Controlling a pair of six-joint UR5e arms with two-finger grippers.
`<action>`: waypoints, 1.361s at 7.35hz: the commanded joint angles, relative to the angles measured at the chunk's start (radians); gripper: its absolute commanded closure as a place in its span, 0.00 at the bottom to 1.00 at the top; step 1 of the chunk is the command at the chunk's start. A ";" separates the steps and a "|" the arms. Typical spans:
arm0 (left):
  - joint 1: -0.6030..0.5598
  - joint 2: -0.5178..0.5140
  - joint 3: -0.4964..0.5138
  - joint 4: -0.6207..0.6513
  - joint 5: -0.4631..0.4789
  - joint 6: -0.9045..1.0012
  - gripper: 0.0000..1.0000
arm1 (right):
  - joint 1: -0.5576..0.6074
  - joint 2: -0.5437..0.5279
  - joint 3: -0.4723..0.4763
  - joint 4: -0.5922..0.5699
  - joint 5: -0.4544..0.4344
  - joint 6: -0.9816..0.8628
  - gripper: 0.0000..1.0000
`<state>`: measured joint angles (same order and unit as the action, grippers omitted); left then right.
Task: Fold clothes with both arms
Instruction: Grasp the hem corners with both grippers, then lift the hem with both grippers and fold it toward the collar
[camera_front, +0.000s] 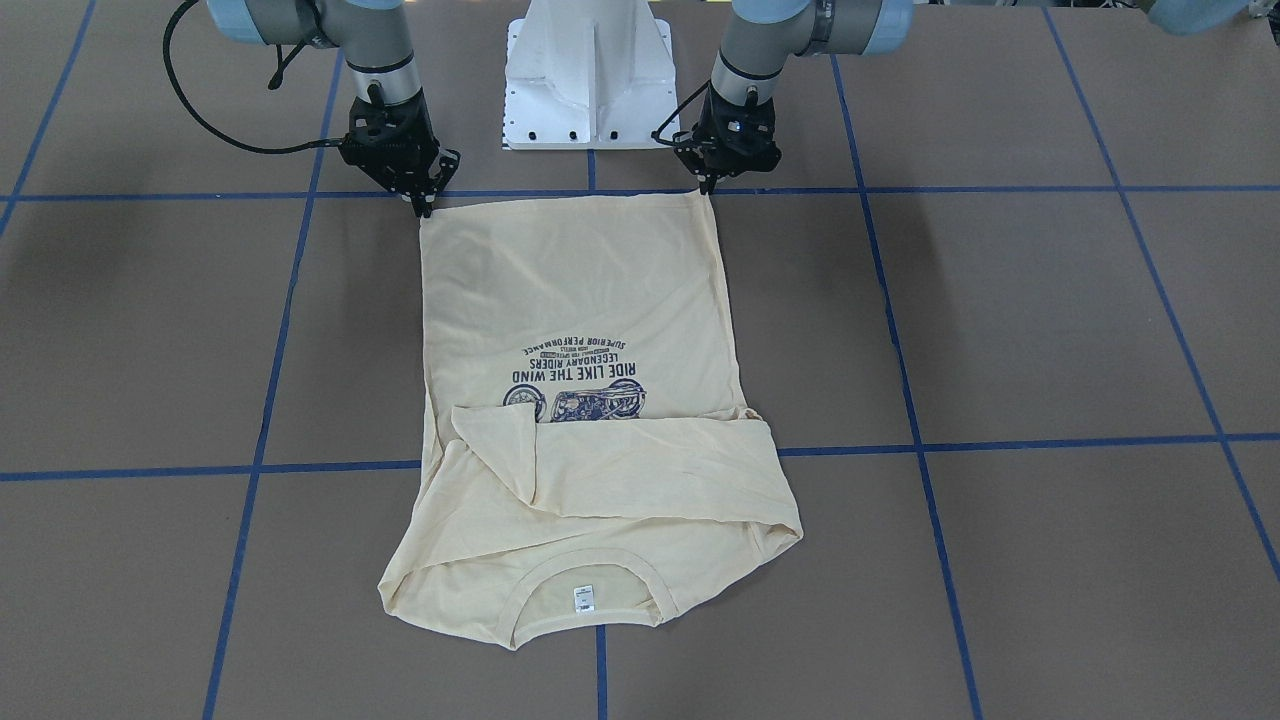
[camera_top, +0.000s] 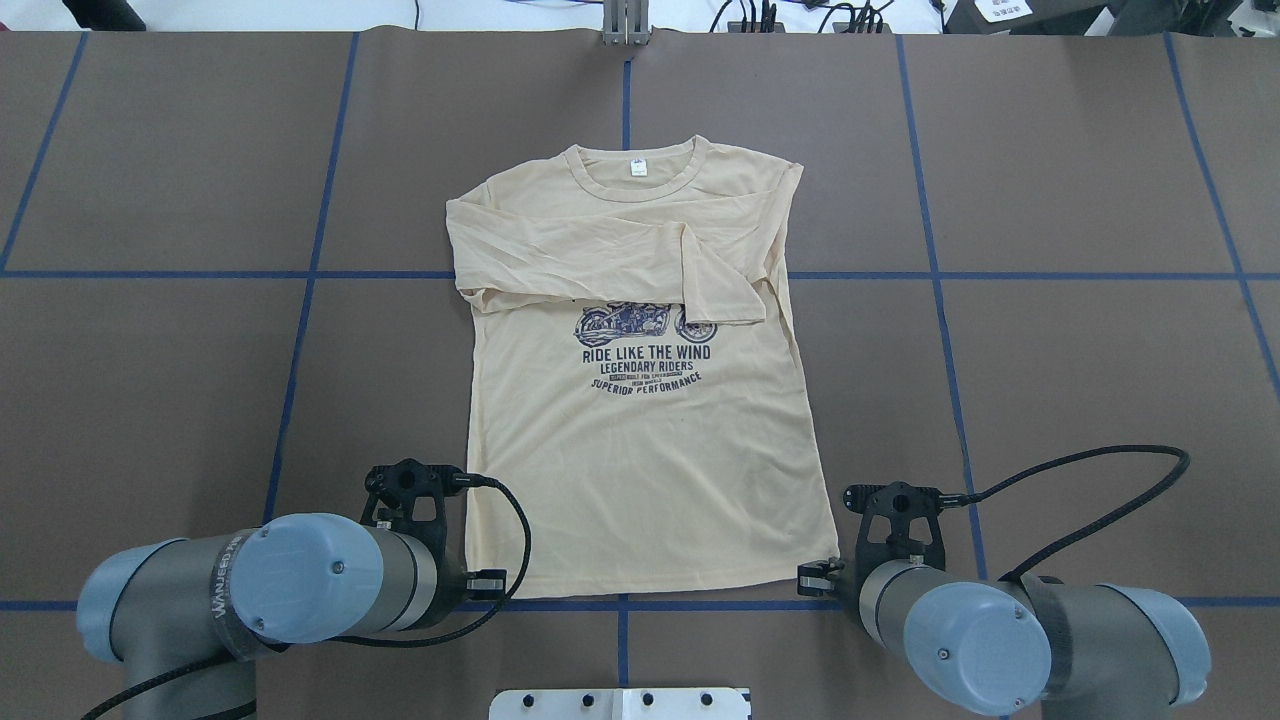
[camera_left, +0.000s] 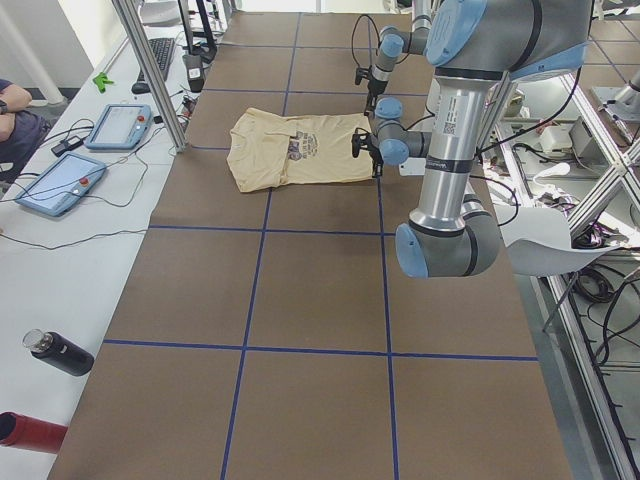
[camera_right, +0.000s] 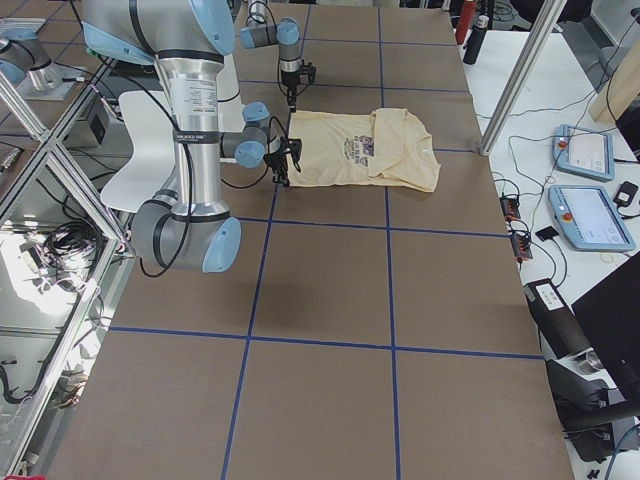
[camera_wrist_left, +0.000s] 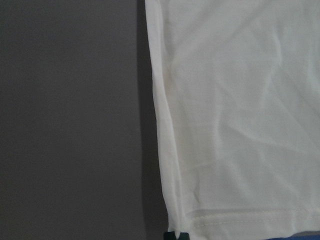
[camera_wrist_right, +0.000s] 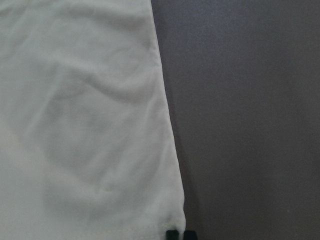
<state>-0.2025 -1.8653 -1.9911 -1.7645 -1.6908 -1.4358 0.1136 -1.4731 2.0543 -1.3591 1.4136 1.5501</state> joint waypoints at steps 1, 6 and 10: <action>-0.002 0.000 -0.008 0.000 0.000 0.000 1.00 | 0.001 0.005 0.012 0.000 0.002 0.031 1.00; -0.018 0.087 -0.358 0.049 -0.248 0.092 1.00 | 0.067 -0.024 0.425 -0.222 0.328 0.031 1.00; -0.059 0.003 -0.374 0.273 -0.232 0.092 1.00 | 0.116 0.009 0.393 -0.288 0.323 0.024 1.00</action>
<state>-0.2277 -1.8279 -2.4396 -1.5078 -1.9674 -1.3509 0.1945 -1.4840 2.5039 -1.6471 1.7569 1.5791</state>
